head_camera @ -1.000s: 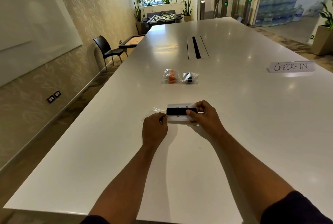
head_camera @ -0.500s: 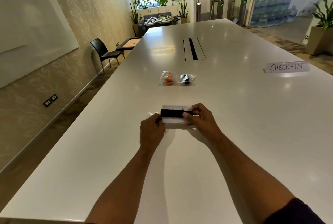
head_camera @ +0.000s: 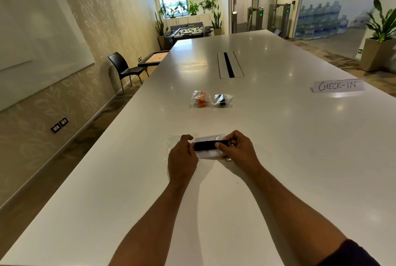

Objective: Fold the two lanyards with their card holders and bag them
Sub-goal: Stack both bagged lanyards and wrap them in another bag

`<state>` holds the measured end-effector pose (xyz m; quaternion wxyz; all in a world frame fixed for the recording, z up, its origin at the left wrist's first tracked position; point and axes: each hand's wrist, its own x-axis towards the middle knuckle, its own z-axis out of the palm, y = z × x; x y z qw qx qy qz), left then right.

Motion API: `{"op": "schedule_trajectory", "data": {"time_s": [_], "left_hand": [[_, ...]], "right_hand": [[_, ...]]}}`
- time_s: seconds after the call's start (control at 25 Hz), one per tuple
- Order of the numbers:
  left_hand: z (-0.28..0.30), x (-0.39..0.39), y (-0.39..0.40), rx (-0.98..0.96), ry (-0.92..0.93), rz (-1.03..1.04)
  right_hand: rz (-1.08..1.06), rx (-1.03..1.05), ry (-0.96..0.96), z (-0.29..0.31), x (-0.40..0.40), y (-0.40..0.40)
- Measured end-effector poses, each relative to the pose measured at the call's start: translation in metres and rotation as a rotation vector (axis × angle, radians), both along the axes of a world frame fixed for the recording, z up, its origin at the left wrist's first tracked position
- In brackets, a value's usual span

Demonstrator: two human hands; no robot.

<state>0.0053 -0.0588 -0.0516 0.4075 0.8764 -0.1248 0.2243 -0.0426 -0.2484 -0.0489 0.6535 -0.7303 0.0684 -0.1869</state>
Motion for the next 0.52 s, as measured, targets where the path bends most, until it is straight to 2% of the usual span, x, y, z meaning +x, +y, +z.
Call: {"op": "schedule_trajectory", "data": {"time_s": [0.16,0.36,0.52], "left_hand": [[-0.001,-0.003,-0.003,0.084,-0.112,-0.052],[0.0,-0.011,-0.008,0.251,-0.236,-0.191],[0.007,-0.021,-0.022,0.194,-0.219,-0.245]], "right_hand": [[-0.084,-0.061,-0.027,-0.004,0.002,0.012],[0.006,-0.003,-0.05,-0.001,-0.002,0.016],[0.127,0.107,-0.055,0.0,-0.007,0.02]]}}
